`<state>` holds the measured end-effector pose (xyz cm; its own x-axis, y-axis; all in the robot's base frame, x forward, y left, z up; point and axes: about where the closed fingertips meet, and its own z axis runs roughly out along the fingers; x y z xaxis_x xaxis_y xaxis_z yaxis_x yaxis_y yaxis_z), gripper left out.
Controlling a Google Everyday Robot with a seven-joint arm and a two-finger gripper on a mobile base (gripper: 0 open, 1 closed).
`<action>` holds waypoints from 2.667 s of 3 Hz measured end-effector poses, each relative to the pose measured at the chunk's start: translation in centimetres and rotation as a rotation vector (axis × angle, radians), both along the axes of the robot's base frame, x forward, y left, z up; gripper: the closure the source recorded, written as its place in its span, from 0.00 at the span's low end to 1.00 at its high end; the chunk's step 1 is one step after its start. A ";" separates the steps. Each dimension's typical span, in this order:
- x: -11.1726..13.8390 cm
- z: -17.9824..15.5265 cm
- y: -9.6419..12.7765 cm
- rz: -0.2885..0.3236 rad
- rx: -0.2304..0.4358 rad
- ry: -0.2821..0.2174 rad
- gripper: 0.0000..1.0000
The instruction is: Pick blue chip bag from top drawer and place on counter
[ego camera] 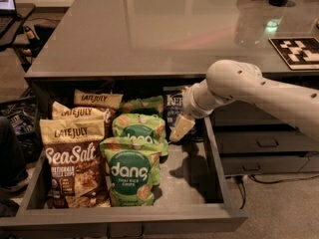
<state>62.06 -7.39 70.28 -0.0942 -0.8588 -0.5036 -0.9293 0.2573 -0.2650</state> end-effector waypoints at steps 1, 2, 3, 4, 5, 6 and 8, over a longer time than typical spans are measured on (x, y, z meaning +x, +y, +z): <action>2.3 -0.4 -0.5 -0.040 -0.024 -0.036 0.00; 3.9 -0.9 -0.7 -0.080 -0.040 -0.057 0.00; 4.9 -1.4 -0.5 -0.102 -0.045 -0.067 0.00; 6.7 -1.6 -1.1 -0.127 -0.056 -0.093 0.00; 7.1 -2.5 -1.3 -0.122 -0.057 -0.084 0.00; 6.5 -4.7 -1.0 -0.091 -0.055 -0.042 0.18; 4.2 -4.8 0.8 -0.006 -0.071 -0.091 0.64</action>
Offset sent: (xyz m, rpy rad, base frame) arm 0.0581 -0.0123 -0.0126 -0.0578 -0.0858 -0.1369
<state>66.26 -6.54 65.47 -0.0558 -0.8920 -0.4486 -0.8990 0.2404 -0.3661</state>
